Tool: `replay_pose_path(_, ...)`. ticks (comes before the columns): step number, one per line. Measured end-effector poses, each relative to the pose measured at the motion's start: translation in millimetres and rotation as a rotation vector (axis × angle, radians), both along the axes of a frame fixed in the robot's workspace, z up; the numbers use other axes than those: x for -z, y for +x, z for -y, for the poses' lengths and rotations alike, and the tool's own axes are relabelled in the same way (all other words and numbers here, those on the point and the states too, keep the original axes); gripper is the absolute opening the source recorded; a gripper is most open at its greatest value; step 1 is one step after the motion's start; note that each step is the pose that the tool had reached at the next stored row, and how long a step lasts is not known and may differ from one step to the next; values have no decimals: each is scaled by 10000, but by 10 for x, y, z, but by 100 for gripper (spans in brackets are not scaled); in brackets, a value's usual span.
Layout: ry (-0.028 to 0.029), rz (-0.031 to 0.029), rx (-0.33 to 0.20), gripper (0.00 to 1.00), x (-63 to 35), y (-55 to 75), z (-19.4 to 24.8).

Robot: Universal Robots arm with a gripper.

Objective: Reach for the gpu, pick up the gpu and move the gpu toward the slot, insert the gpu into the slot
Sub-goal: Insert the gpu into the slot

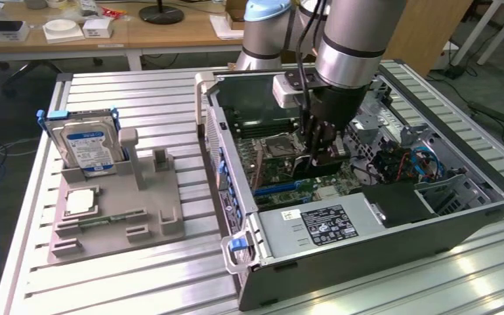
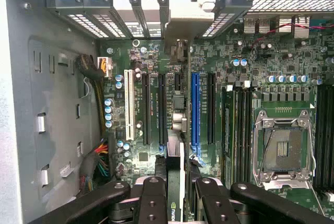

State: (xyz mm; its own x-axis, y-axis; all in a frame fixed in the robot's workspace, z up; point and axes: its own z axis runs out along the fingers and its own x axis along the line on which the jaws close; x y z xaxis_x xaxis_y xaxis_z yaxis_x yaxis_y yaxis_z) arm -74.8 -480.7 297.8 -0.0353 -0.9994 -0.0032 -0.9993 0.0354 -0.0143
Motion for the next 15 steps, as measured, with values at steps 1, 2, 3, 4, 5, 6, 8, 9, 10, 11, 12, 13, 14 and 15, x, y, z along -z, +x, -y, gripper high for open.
replay_pose_path(1, 0, 0, 0, 26, 1, 0, 0)
replay_pose_path(2, 1, 0, 0, 26, 1, 0, 0)
replay_pose_path(3, 0, 0, 0, 26, 1, 0, 0)
replay_pose_path(4, 0, 0, 0, 26, 1, 0, 0)
replay_pose_path(5, 0, 0, 0, 26, 1, 0, 0)
replay_pose_path(6, 0, 0, 0, 26, 1, 0, 0)
replay_pose_path(8, 1, 0, 0, 26, 1, 0, 0)
replay_pose_path(9, 0, 0, 0, 26, 1, 0, 0)
replay_pose_path(10, 1, 0, 0, 26, 1, 0, 0)
replay_pose_path(11, 1, 0, 1, 26, 1, 0, 0)
replay_pose_path(12, 1, 0, 1, 26, 1, 0, 0)
replay_pose_path(13, 2, 1, 3, 26, 2, -8, -1)
replay_pose_path(14, 3, 1, 7, 26, 3, -10, -2)
replay_pose_path(15, 2, 2, 5, 26, 3, -10, -5)
